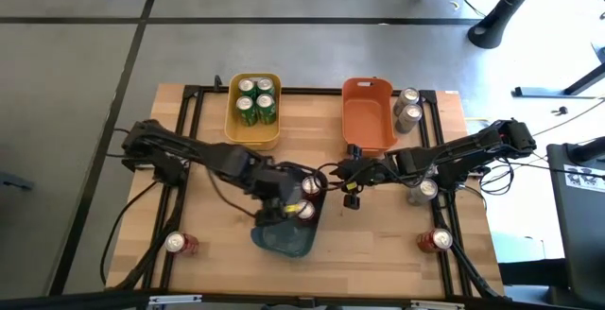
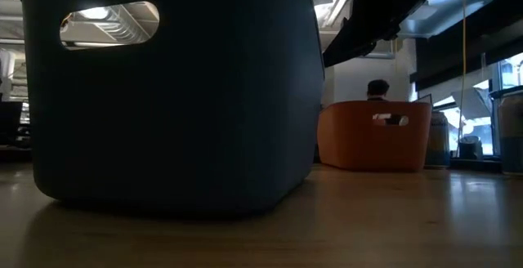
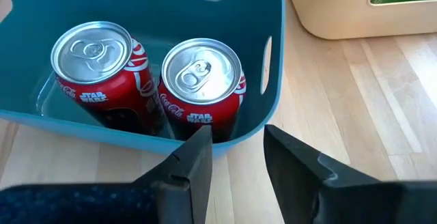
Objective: Sort soda cans
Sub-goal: Put the red soda can into the blue bin
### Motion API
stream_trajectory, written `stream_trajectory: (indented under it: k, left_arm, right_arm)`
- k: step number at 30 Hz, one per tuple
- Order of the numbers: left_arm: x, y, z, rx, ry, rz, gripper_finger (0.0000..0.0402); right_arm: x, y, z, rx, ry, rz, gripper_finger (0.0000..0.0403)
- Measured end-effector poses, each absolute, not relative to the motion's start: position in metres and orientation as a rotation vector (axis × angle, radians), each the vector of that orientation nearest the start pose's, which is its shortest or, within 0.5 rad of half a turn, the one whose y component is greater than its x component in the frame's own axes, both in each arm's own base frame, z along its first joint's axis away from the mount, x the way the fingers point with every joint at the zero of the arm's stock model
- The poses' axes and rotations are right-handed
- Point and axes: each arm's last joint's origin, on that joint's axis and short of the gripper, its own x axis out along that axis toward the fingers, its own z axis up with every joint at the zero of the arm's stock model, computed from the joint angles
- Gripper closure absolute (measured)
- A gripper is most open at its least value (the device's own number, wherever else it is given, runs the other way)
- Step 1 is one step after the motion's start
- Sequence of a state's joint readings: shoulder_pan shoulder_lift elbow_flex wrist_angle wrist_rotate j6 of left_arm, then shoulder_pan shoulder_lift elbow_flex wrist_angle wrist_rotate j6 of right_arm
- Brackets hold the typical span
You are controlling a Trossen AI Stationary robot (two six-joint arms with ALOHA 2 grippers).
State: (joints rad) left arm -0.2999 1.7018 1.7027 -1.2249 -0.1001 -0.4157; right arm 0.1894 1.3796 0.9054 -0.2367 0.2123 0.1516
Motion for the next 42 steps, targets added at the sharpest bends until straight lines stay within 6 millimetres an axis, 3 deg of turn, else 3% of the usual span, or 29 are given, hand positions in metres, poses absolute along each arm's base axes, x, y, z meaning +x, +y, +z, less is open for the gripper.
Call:
stream_trajectory:
  k: [7, 12, 22, 29, 38, 42]
  left_arm:
    - [0.271, -0.113, 0.36, -0.214, 1.218, 0.194, 0.0038]
    - [0.249, -0.125, 0.363, -0.276, 1.278, 0.288, 0.0038]
    - [0.224, -0.151, 0.36, -0.357, 1.334, 0.386, 0.0005]
    - [0.207, -0.173, 0.359, -0.311, 1.346, 0.327, 0.0005]
    - [0.196, -0.21, 0.357, -0.455, 1.275, 0.261, 0.0007]
    - [0.178, -0.215, 0.349, -0.414, 1.372, 0.393, 0.0007]
  right_arm:
    - [0.284, 0.048, 0.242, 0.013, 0.691, -0.076, 0.0272]
    - [0.284, 0.048, 0.242, 0.028, 0.688, -0.08, 0.0272]
    - [0.285, 0.048, 0.242, 0.064, 0.681, -0.092, 0.0272]
    - [0.285, 0.049, 0.242, 0.071, 0.684, -0.078, 0.0272]
    - [0.285, 0.049, 0.242, 0.065, 0.685, -0.072, 0.0271]
    - [0.285, 0.049, 0.242, 0.064, 0.684, -0.072, 0.0271]
